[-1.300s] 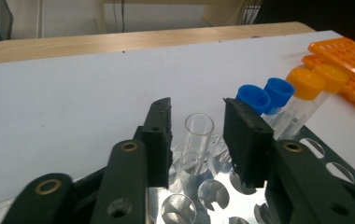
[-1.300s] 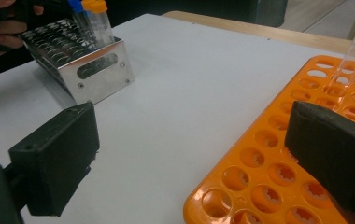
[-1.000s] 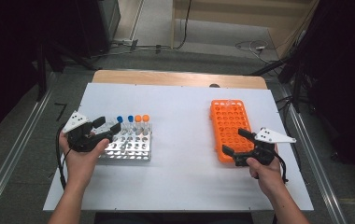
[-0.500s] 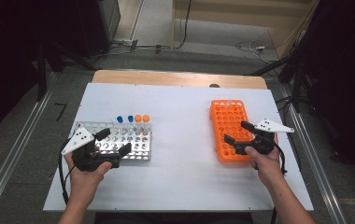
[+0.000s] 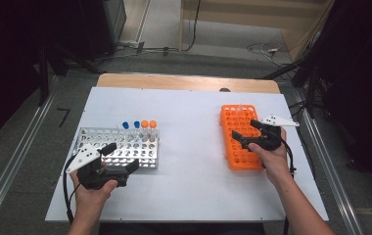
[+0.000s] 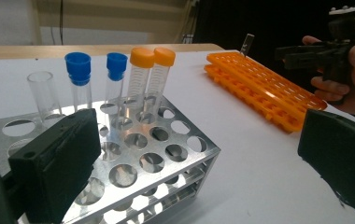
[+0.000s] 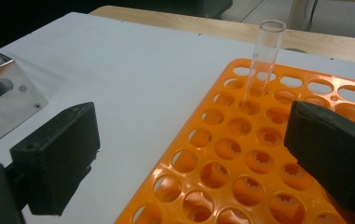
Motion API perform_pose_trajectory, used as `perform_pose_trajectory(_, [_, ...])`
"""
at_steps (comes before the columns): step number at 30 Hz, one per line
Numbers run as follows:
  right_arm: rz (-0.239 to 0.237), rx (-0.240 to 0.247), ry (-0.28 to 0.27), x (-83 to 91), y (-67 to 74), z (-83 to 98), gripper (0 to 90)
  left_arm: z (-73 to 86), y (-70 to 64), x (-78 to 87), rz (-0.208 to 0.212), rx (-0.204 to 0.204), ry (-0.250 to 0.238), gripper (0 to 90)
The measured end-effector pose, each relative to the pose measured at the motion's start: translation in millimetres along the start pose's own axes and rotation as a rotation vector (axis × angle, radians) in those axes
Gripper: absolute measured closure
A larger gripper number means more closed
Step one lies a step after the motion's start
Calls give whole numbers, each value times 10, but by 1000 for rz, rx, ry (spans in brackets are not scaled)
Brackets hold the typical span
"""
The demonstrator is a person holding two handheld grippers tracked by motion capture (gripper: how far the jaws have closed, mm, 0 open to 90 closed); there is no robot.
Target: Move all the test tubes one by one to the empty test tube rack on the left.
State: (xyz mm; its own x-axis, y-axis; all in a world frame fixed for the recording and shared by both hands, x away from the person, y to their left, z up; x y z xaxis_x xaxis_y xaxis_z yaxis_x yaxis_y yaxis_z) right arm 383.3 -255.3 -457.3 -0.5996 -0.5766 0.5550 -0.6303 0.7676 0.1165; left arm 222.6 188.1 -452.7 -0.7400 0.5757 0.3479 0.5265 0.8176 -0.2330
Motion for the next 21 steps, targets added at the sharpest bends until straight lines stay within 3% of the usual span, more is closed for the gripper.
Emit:
perform_pose_trajectory(11, [59, -38, 45, -215, -130, -141, 72, 7, 15, 17, -13, 12, -8, 0])
perform_pose_trajectory(21, [105, -82, 75, -385, -256, -219, 250, 18, 25, 11, -8, 9, -1, 0])
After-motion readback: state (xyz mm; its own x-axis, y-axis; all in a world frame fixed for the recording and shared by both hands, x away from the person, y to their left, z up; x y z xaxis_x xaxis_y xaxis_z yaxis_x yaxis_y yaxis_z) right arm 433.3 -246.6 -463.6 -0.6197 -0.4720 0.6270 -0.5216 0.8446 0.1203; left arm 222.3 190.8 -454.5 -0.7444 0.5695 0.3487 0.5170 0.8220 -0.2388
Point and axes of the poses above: each handheld gripper's, and its own axes: x roughly backward along the jaws, z roughly out of its underside, y roughly to its left, the point moved 2 cm from there along -x, roughly forward along the jaws, and after that the axes turned 6 degrees about y, right-handed, at the moved point
